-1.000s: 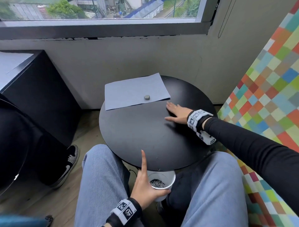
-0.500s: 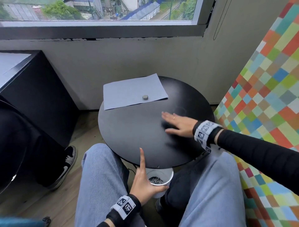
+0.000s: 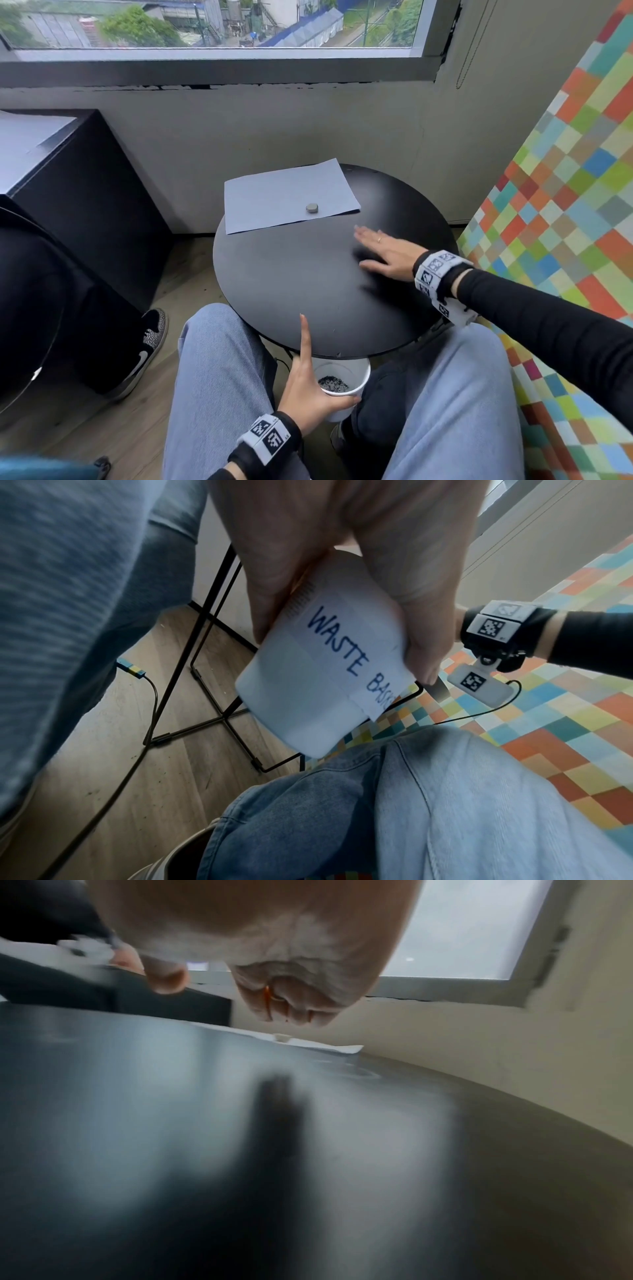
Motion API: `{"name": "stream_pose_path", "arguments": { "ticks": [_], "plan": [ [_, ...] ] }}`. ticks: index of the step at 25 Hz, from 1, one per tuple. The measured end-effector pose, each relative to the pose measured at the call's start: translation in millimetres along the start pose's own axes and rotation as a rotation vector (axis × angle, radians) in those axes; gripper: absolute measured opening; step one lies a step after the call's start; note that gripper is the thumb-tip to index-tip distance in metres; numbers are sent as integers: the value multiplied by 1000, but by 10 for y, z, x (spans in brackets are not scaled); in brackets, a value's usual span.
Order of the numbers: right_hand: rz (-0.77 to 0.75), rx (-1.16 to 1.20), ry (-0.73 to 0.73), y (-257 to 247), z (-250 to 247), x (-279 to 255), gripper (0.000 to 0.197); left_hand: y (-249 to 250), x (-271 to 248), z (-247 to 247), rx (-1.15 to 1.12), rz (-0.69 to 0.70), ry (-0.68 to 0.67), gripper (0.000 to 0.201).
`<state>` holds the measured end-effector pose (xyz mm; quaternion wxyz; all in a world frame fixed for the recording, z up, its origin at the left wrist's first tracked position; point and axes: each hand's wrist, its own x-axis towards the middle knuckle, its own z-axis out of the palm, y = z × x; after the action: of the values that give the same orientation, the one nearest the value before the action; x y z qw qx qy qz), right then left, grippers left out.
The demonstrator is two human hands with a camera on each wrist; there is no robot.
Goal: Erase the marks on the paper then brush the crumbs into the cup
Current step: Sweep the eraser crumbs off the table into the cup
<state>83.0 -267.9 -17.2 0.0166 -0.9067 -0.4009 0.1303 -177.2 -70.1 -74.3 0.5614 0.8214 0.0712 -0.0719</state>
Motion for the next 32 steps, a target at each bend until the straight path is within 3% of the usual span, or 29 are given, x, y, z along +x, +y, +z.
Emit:
{"name": "stream_pose_path", "arguments": {
  "ticks": [2,3,4,6,9,11,14,16,19,21,24,28,29,32],
  "plan": [
    [258,7,-39,170,-88,89,78,-6,-7,0,-5,-1,0,154],
    [289,3,-83,198,-104,110,85,-10,-11,-6,-1,-3,4,154],
    [245,-15,-106,156,-90,115,96,-11,-11,-8,4,-3,8,154],
    [-10,-46,-130,-74,34,48,107,-8,-3,-8,12,-4,9,154],
    [-349,-84,-183,-475,133,-189,96,-11,7,-13,13,-5,6,154],
    [-270,-38,-164,-463,73,-171,99,-26,9,-13,11,1,2,154],
    [27,7,-55,-202,-14,-59,121,-39,4,-6,8,8,2,154],
    [-15,-25,-87,-268,43,-92,120,-42,3,-13,7,7,6,154],
    [-268,-69,-155,-558,196,-248,101,-47,22,-20,13,10,-5,154],
    [-230,-38,-149,-535,149,-272,101,-54,24,-14,9,15,-2,154],
    [13,-5,-81,-382,85,-285,112,-56,21,-11,9,21,0,155],
    [-232,-2,-201,-678,193,-447,96,-37,21,-10,11,21,10,154],
    [-212,23,-184,-650,160,-435,91,-42,22,-9,12,20,7,154],
    [173,41,-53,-402,55,-352,83,-61,10,-2,14,24,-4,154]
  ]
}}
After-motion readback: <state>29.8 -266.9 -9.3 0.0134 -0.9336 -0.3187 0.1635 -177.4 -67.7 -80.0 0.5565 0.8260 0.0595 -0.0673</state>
